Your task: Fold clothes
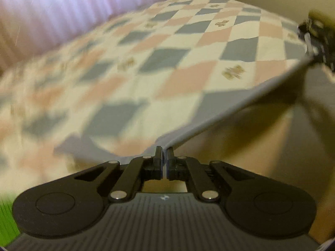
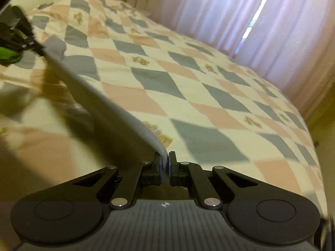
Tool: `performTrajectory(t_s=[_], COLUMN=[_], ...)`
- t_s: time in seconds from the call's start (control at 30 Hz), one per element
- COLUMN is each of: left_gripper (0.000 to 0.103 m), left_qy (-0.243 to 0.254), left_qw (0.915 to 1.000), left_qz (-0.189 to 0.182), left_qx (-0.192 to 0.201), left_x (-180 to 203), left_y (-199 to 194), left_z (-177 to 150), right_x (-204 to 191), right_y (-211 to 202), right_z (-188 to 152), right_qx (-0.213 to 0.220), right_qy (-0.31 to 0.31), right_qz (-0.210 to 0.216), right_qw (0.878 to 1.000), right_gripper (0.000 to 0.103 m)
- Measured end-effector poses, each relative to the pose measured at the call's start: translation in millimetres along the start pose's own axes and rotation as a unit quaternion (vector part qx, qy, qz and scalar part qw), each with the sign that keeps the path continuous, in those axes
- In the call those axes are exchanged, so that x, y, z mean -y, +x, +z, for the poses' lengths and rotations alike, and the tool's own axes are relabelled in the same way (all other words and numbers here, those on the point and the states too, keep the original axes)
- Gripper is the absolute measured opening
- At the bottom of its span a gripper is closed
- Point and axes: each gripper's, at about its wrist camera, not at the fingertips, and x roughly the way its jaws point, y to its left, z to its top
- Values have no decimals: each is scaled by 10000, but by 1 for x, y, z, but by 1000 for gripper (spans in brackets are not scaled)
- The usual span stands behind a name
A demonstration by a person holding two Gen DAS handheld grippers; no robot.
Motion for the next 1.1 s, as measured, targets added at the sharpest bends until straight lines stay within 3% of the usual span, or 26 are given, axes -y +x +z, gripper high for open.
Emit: performTrajectory(t_s=[0.07,0.13,0.17,0.2,0.27,0.33,0.37,0.4,0.47,0.57,0.67,0.73,0.8,0.87,0.9,0.97,1.0,1.07,1.1], left_gripper=[3,6,6,8,20,40,42,45,49,55,55,55,55,56,51,22,3,3,3], left_qy=[-435,-777,-929,-1138,-1625,-2180,-2506,-2969,-3856,-4836,-5734,-5989,-6204,-6341,-6402,-6424,-6363,-6090,-5872], left_qw=[9982,9930,9894,9853,9775,9685,9614,9491,9184,8729,8181,8002,7841,7731,7681,7661,7712,7931,8094], left_qz=[-57,-84,-100,-171,-367,-440,-463,-481,-500,-239,21,57,29,-85,-136,-169,-173,-66,38], left_qx=[-416,-884,-1108,-1260,-1294,-1120,-1041,-938,-735,-592,-442,-323,-194,-127,-96,-68,-56,-11,47], left_x=[14,26,33,37,42,40,36,28,13,-13,-40,-56,-71,-81,-86,-90,-91,-90,-89], left_y=[-6,-6,-5,-4,-11,-14,-11,-7,2,18,33,40,49,63,70,78,80,73,67], left_z=[-35,-67,-81,-91,-103,-99,-97,-95,-92,-103,-115,-121,-125,-123,-122,-120,-116,-106,-99], right_x=[-27,-51,-61,-66,-67,-47,-27,-7,42,106,141,151,156,158,158,160,161,163,165], right_y=[-22,-31,-33,-35,-41,-46,-46,-45,-42,-38,-36,-39,-43,-40,-36,-27,-22,-15,-14], right_z=[-19,-46,-60,-70,-88,-98,-102,-107,-125,-166,-211,-233,-251,-261,-266,-273,-276,-276,-276], right_qx=[-233,-767,-1040,-1262,-1557,-1610,-1590,-1541,-1331,-883,-658,-472,-299,-207,-188,-156,-141,-73,-77], right_qy=[66,265,370,505,905,1638,2197,2707,3947,5679,6775,7147,7335,7471,7541,7659,7703,7751,7737], right_qz=[-19,133,151,161,240,246,171,114,-8,-65,-148,-173,-172,-189,-185,-176,-173,-187,-223], right_qw=[9997,9966,9938,9906,9834,9730,9624,9502,9091,8183,7324,6976,6788,6641,6562,6426,6373,6316,6332], right_gripper=[4,14,36,49,50,54,61,63,64,64,64,64,64,64,64,64,64,65,59])
